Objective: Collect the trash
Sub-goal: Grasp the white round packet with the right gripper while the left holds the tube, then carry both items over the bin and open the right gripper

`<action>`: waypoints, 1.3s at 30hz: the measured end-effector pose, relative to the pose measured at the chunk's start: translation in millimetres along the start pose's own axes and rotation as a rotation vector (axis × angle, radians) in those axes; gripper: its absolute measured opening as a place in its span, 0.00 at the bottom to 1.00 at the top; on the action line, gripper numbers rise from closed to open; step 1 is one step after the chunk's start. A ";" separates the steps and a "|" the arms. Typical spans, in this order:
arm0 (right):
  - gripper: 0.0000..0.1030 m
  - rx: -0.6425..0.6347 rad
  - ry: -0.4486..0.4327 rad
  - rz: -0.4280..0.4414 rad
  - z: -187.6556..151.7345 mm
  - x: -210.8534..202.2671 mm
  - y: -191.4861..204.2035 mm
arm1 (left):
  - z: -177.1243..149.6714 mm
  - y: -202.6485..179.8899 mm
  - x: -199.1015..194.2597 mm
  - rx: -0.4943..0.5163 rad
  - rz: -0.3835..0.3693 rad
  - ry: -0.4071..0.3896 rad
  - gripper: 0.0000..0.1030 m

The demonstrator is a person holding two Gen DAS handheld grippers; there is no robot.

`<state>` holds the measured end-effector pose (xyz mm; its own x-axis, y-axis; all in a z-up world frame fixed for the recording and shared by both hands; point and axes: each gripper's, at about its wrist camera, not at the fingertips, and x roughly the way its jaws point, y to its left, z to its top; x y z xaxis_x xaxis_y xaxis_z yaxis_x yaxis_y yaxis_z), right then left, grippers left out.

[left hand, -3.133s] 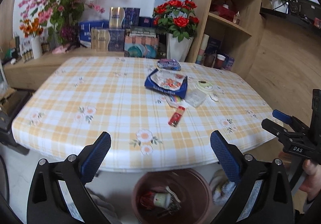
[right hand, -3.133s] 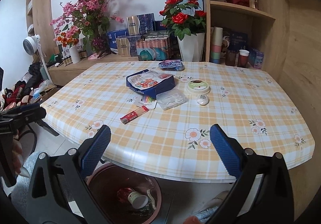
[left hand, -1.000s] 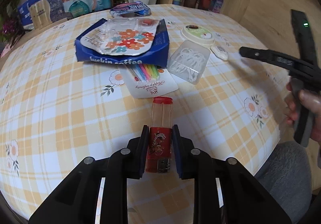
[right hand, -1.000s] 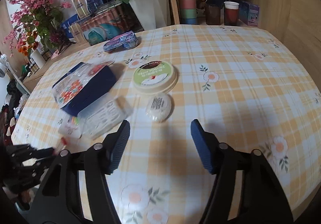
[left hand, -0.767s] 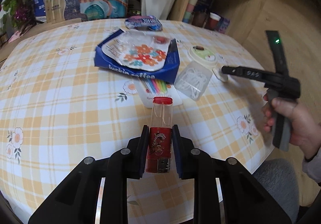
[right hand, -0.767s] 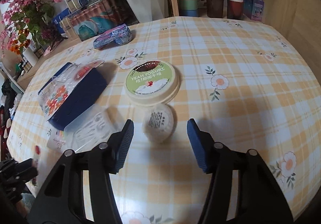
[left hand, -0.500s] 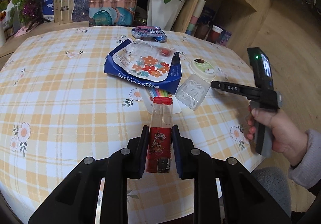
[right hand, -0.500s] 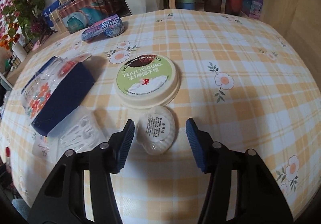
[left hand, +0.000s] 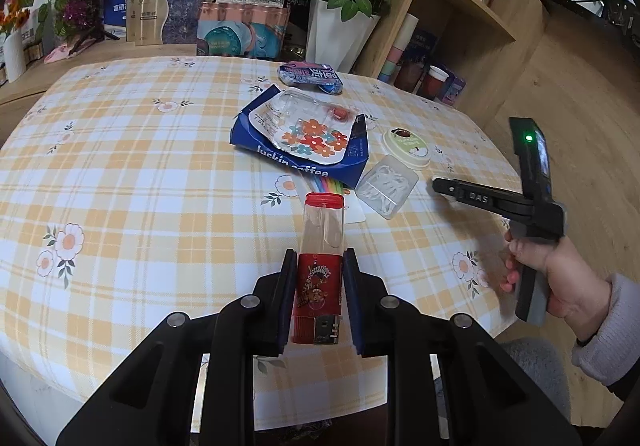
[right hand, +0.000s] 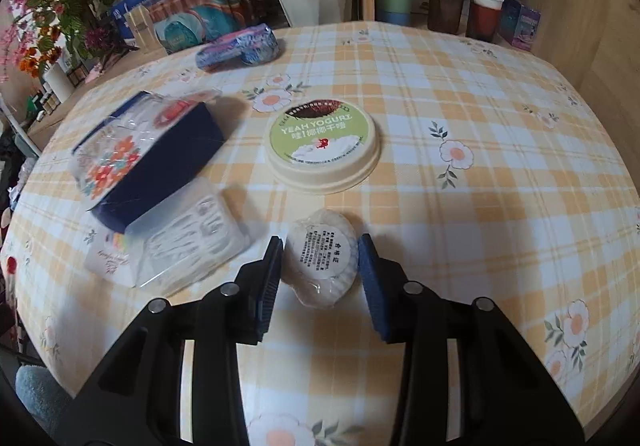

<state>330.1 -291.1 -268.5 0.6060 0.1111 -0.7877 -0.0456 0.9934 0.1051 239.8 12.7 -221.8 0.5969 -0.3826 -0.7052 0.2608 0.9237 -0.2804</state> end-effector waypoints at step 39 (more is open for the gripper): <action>0.40 -0.157 -0.271 0.311 -139.8 -201.2 98.5 | -73.6 -21.4 -154.4 -0.006 0.003 -0.157 0.22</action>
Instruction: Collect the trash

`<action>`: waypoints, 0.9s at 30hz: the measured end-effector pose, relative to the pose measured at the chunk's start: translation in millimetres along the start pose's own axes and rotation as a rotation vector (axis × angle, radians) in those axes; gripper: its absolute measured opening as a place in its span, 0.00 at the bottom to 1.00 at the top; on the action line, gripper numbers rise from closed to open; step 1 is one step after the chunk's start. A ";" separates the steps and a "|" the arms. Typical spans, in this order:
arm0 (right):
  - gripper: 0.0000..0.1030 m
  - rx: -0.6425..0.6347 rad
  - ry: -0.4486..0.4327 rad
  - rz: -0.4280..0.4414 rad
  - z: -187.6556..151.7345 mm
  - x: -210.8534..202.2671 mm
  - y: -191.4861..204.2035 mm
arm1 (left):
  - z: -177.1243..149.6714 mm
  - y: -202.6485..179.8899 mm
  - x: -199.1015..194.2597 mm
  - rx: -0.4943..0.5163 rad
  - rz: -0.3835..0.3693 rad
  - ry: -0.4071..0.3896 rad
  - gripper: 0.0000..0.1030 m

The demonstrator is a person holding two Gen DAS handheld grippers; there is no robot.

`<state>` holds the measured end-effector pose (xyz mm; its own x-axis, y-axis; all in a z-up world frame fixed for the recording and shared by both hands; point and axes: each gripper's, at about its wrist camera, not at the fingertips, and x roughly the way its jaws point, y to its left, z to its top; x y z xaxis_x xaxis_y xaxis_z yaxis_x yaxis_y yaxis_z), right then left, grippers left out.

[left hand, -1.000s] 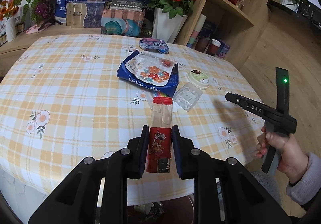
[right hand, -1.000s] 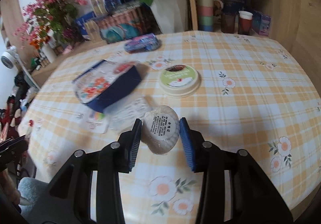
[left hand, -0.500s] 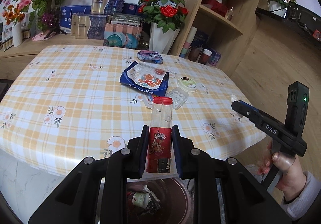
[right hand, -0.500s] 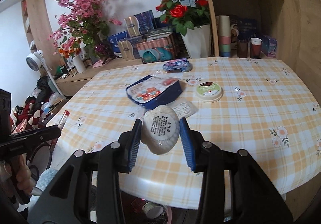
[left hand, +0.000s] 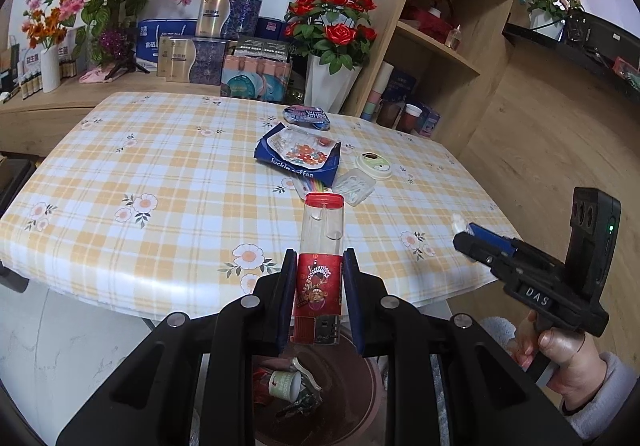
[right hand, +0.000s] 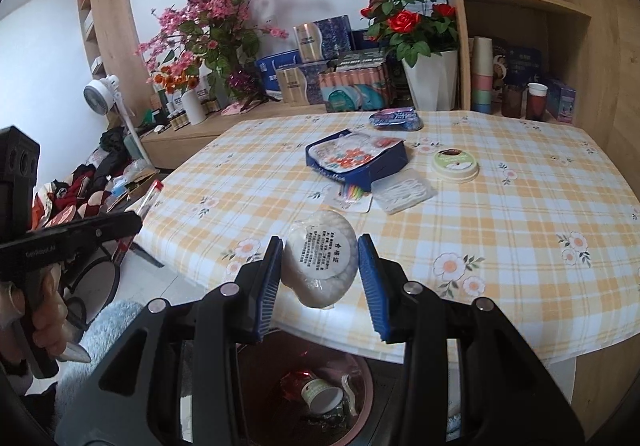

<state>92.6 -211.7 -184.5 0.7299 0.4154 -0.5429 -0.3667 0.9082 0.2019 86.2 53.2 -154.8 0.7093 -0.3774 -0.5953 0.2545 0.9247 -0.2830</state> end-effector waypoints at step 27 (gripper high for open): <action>0.93 -0.077 -0.119 -0.155 11.9 -18.0 13.8 | -7.5 -3.0 -5.6 -0.004 -0.011 0.000 0.22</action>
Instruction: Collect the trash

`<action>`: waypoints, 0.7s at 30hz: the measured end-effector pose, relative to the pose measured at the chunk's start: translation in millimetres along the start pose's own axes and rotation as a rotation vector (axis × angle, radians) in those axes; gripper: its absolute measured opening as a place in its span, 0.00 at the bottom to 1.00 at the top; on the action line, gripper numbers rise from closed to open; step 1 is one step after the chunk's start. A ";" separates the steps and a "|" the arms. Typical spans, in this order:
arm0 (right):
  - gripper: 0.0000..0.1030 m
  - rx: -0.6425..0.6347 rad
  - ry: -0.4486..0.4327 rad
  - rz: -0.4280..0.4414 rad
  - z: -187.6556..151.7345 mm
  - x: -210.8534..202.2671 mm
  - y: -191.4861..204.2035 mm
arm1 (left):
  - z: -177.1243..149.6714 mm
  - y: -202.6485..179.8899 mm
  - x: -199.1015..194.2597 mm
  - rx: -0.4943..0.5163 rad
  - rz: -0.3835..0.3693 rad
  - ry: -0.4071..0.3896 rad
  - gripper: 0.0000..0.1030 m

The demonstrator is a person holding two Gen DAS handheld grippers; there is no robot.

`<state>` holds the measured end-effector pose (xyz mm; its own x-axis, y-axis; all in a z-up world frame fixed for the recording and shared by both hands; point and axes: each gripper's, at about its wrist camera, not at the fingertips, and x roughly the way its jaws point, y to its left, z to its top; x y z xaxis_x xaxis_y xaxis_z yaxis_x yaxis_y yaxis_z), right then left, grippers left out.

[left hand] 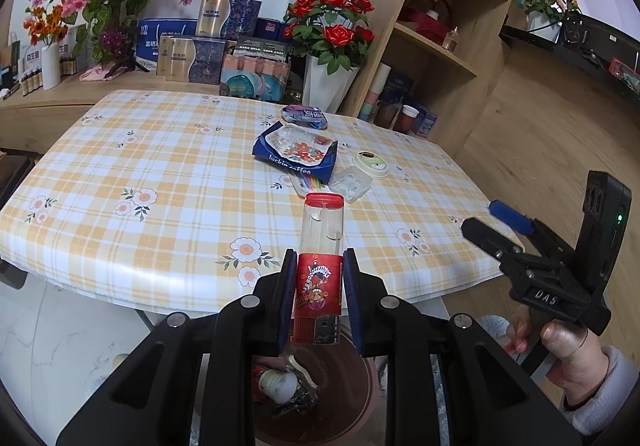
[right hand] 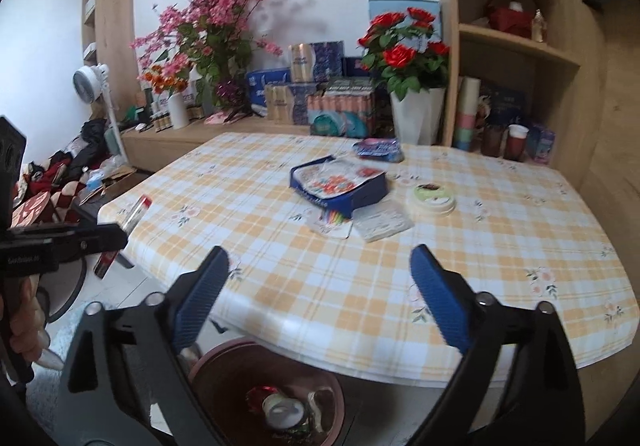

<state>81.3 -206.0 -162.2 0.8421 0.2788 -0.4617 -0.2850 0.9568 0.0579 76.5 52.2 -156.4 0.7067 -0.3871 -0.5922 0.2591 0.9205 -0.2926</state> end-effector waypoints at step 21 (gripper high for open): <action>0.94 0.044 -0.043 -0.147 -3.2 -12.5 -24.1 | -7.8 -18.1 5.3 0.053 -0.034 0.023 0.24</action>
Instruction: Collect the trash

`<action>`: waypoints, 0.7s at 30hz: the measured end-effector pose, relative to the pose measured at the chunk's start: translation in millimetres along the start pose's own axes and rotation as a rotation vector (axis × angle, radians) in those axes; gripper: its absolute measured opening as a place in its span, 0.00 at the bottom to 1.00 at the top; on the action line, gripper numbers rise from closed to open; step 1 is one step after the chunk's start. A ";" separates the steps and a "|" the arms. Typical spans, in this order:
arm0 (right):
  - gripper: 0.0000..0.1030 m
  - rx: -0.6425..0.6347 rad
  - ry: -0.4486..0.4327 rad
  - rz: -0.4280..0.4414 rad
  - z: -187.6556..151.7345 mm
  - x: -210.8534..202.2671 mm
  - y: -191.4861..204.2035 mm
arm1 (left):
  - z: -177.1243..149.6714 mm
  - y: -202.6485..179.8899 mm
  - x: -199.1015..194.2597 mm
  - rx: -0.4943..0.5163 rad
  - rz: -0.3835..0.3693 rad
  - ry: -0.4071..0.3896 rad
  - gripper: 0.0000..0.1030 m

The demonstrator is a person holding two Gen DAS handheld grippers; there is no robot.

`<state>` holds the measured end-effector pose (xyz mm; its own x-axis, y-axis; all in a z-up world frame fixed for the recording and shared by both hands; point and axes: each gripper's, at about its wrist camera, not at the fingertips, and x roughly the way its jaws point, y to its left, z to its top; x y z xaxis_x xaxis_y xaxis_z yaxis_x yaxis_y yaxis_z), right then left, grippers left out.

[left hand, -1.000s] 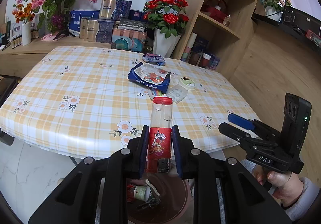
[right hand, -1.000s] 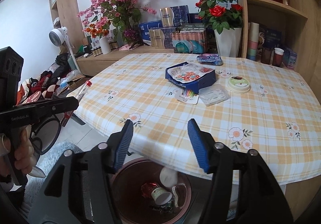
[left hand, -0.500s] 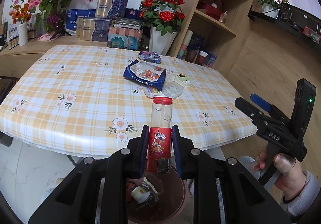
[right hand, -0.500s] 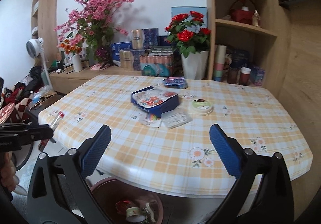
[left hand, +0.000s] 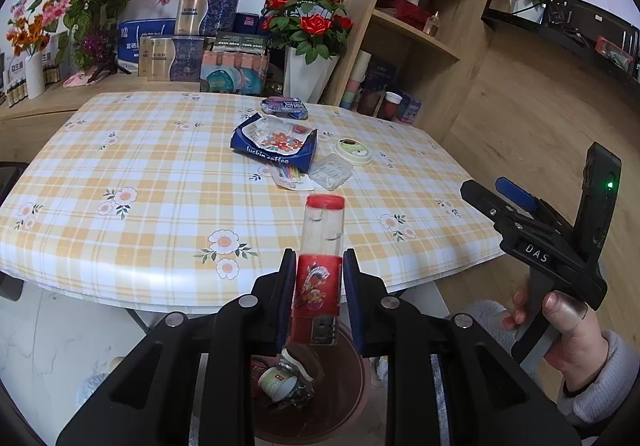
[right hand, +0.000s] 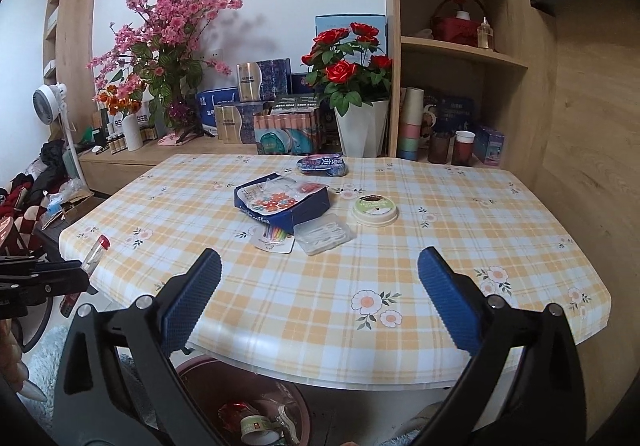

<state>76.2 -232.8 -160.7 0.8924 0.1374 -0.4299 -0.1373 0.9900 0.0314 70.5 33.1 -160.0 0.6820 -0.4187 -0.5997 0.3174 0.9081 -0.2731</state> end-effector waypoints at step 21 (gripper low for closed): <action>0.94 0.019 0.038 -0.017 -4.7 9.0 -7.6 | 12.4 21.4 -5.9 -0.012 0.195 -0.088 0.94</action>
<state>83.2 -239.3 -169.1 0.8774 0.1195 -0.4646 -0.1136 0.9927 0.0408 81.4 55.0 -153.0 0.7847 -0.2337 -0.5741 0.1666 0.9716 -0.1678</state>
